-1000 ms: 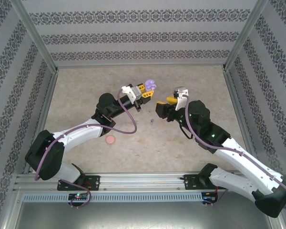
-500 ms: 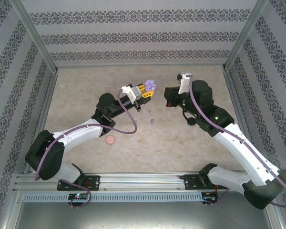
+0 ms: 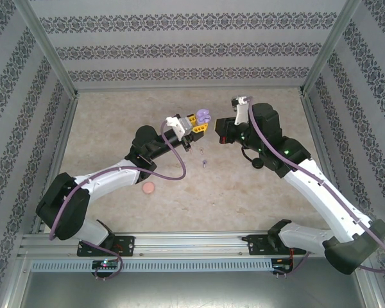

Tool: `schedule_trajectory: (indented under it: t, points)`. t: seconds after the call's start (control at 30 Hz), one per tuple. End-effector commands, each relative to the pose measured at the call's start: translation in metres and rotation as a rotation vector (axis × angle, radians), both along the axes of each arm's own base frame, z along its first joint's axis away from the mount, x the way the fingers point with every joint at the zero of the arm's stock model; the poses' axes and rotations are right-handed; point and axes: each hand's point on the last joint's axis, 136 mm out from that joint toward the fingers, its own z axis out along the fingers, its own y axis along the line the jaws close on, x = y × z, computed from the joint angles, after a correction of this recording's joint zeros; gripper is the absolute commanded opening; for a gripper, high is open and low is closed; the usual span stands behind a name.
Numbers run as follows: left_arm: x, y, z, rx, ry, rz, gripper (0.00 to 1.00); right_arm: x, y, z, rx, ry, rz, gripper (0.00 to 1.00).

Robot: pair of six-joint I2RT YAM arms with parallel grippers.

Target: Insert the wireless bluetooth earbuds into the charging case

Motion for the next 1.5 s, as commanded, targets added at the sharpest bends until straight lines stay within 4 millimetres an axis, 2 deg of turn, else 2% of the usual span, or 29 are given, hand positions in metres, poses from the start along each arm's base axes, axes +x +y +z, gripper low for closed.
schedule_trajectory:
  t: [0.0,0.2,0.47,0.57,0.67,0.77,0.87,0.97,1.0,1.17,1.23,1.37,1.47]
  points:
    - [-0.001,-0.003,-0.004,0.007,-0.013,-0.017,0.00,-0.005,0.011,0.019,0.036,-0.022,0.034,0.00]
    - [0.002,-0.006,-0.011,0.009,0.006,-0.018,0.00,-0.008,0.025,0.024,0.042,-0.026,0.071,0.00]
    - [0.004,-0.006,-0.011,-0.002,0.013,-0.018,0.00,-0.010,0.050,0.021,0.052,-0.011,0.130,0.00]
    - [0.005,-0.006,-0.010,-0.004,0.011,-0.015,0.00,-0.010,0.052,0.023,0.051,-0.017,0.132,0.00]
    - [0.005,-0.005,-0.012,-0.002,0.014,-0.010,0.00,-0.012,0.040,0.033,0.046,-0.049,0.102,0.00]
    - [0.006,-0.003,-0.012,-0.006,0.012,0.004,0.00,-0.021,0.013,0.047,0.062,-0.082,0.050,0.00]
    - [0.008,0.001,-0.015,-0.006,0.011,0.028,0.00,-0.032,-0.018,0.049,0.071,-0.080,-0.015,0.00]
    - [0.009,0.007,-0.015,-0.009,0.009,0.045,0.00,-0.038,-0.042,0.031,0.039,-0.041,-0.082,0.00]
    - [0.009,0.009,-0.016,-0.010,0.012,0.049,0.00,-0.038,-0.049,0.020,0.026,-0.015,-0.104,0.04]
    - [0.004,0.022,-0.012,-0.023,0.009,0.072,0.00,-0.030,-0.062,-0.048,-0.045,0.126,-0.170,0.42]
    - [-0.001,0.028,-0.010,-0.032,0.009,0.077,0.00,-0.025,-0.062,-0.075,-0.065,0.184,-0.189,0.52]
    - [-0.013,0.037,-0.006,-0.048,0.005,0.060,0.00,-0.015,-0.060,-0.117,-0.098,0.274,-0.215,0.58]
    - [-0.020,0.041,-0.006,-0.043,0.011,0.052,0.00,-0.009,-0.055,-0.145,-0.127,0.360,-0.224,0.59]
